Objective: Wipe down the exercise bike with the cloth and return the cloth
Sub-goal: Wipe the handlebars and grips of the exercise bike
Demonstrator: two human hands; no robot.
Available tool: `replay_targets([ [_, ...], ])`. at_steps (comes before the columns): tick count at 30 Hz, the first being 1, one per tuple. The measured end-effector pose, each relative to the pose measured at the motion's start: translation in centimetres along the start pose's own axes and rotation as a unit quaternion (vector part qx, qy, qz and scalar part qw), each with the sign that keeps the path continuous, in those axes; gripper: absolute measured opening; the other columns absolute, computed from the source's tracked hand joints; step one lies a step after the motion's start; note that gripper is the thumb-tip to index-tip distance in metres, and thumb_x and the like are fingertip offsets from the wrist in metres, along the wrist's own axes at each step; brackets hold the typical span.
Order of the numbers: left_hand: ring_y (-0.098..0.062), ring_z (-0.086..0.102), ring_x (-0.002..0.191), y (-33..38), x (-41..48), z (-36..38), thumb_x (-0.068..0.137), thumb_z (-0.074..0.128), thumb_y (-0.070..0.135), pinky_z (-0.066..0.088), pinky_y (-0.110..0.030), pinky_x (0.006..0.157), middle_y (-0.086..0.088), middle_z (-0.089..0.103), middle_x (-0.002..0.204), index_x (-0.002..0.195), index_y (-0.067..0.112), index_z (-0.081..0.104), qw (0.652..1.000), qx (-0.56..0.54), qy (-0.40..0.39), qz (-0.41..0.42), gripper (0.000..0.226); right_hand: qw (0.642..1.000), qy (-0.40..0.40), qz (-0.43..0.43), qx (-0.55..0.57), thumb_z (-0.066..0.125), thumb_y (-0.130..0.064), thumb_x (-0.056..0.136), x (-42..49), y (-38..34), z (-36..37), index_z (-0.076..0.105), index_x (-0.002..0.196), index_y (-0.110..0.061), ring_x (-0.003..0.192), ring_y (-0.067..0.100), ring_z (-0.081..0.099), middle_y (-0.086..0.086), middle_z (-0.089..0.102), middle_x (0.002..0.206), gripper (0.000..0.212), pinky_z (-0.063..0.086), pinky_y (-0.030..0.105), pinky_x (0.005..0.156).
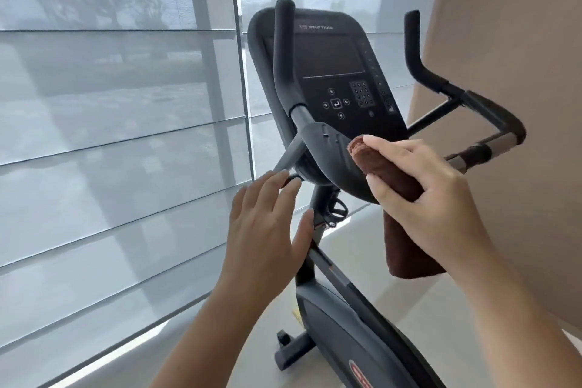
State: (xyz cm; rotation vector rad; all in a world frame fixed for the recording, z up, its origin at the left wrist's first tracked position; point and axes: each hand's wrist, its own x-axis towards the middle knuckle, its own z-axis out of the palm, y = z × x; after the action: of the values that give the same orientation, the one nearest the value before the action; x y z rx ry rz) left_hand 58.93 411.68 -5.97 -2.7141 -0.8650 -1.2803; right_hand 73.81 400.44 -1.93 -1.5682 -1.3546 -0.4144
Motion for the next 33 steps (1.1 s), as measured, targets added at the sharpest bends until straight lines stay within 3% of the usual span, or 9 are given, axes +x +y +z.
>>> replay_targets([
  [3,-0.03,0.049,0.118,-0.5,0.7,0.1,0.087,0.043,0.034,0.035,-0.045,0.1,-0.009,0.058,0.123,0.118,0.008,0.057,1.0,0.009,0.006,0.016,0.043,1.0,-0.014,-0.014,0.001,0.064,-0.015,0.084,0.7,0.5,-0.6,0.059,0.122,-0.024,0.099,0.012,0.057,0.0,0.061,0.107,0.04,0.036,0.004,0.09],
  [8,-0.026,0.046,0.12,-2.0,3.4,1.9,0.087,0.038,0.038,0.027,-0.033,0.103,-0.007,0.056,0.127,0.12,0.011,0.055,0.999,-0.007,-0.007,0.041,0.046,0.999,-0.047,-0.016,-0.019,0.064,-0.017,0.084,3.9,2.4,1.2,0.059,0.121,-0.03,0.099,0.009,0.055,-0.006,0.06,0.106,0.04,0.037,0.007,0.09],
  [14,-0.025,0.042,0.126,-4.5,5.9,3.6,0.088,0.035,0.048,0.024,-0.035,0.104,-0.005,0.052,0.132,0.124,0.013,0.053,0.994,-0.003,-0.052,0.097,0.053,0.987,-0.16,0.004,-0.005,0.062,-0.019,0.083,7.3,3.7,3.6,0.058,0.121,-0.033,0.099,0.004,0.054,-0.005,0.06,0.106,0.041,0.038,0.009,0.09],
  [21,-0.024,0.041,0.128,-6.5,8.2,4.6,0.085,0.033,0.063,0.027,-0.04,0.106,-0.005,0.048,0.136,0.128,0.01,0.048,0.98,-0.062,-0.082,0.17,0.07,0.968,-0.246,0.013,-0.044,0.059,-0.034,0.086,9.0,3.7,5.6,0.052,0.125,-0.04,0.114,0.004,0.046,-0.012,0.051,0.119,0.04,0.034,0.02,0.101],
  [25,-0.016,0.037,0.13,-7.3,9.0,5.3,0.079,0.043,0.062,0.025,-0.033,0.108,-0.002,0.046,0.137,0.124,0.008,0.05,0.97,-0.129,-0.08,0.188,0.071,0.969,-0.237,0.015,-0.066,0.06,-0.03,0.086,7.4,3.8,4.2,0.055,0.121,-0.041,0.114,0.006,0.045,-0.015,0.049,0.118,0.037,0.034,0.019,0.1],
  [30,-0.017,0.033,0.134,-8.2,10.3,6.3,0.075,0.051,0.062,0.031,-0.048,0.107,0.0,0.046,0.137,0.12,0.008,0.051,0.953,-0.187,-0.084,0.223,0.071,0.971,-0.211,-0.005,-0.11,0.061,-0.028,0.081,4.4,3.5,1.8,0.059,0.116,-0.04,0.111,0.013,0.049,-0.011,0.053,0.112,0.037,0.039,0.025,0.098],
  [33,-0.017,0.036,0.132,-8.3,11.1,6.8,0.072,0.054,0.061,0.032,-0.043,0.107,-0.001,0.051,0.132,0.116,0.006,0.054,0.941,-0.225,-0.073,0.244,0.071,0.977,-0.182,0.011,-0.109,0.063,-0.023,0.08,5.1,3.4,2.5,0.061,0.115,-0.034,0.107,0.012,0.053,-0.004,0.056,0.109,0.036,0.04,0.023,0.097],
])
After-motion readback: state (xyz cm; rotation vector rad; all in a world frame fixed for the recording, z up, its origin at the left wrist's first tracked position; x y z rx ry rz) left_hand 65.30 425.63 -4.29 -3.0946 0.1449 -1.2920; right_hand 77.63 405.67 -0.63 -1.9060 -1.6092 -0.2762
